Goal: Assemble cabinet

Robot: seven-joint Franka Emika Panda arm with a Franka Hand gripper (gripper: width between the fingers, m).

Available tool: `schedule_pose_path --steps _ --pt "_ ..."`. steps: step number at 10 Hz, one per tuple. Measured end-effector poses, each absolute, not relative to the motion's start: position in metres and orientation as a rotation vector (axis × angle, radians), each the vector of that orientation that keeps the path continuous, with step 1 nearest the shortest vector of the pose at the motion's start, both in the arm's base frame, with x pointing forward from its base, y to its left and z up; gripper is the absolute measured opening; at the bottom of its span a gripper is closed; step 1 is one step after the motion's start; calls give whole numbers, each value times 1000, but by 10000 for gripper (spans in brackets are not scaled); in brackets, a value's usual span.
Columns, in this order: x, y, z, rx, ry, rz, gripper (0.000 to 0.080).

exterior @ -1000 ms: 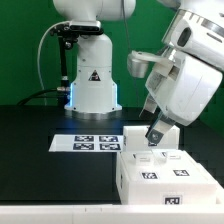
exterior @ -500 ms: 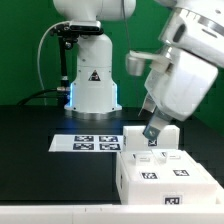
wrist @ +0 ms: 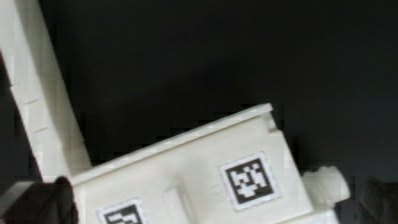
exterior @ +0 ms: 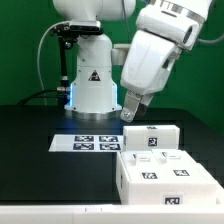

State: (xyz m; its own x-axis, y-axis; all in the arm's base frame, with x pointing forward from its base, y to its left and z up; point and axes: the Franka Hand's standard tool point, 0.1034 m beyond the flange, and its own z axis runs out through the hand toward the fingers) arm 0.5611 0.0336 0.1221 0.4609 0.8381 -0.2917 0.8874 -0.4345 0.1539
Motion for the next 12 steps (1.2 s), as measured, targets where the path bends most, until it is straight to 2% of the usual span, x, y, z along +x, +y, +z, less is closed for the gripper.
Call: schedule_pose_path --steps 2,7,10,12 --pt "561 35 120 2547 1264 -200 796" --pt "544 51 96 2897 394 -33 796" --pt "543 54 96 2920 208 -15 796" --pt "532 58 86 2976 131 -13 796"
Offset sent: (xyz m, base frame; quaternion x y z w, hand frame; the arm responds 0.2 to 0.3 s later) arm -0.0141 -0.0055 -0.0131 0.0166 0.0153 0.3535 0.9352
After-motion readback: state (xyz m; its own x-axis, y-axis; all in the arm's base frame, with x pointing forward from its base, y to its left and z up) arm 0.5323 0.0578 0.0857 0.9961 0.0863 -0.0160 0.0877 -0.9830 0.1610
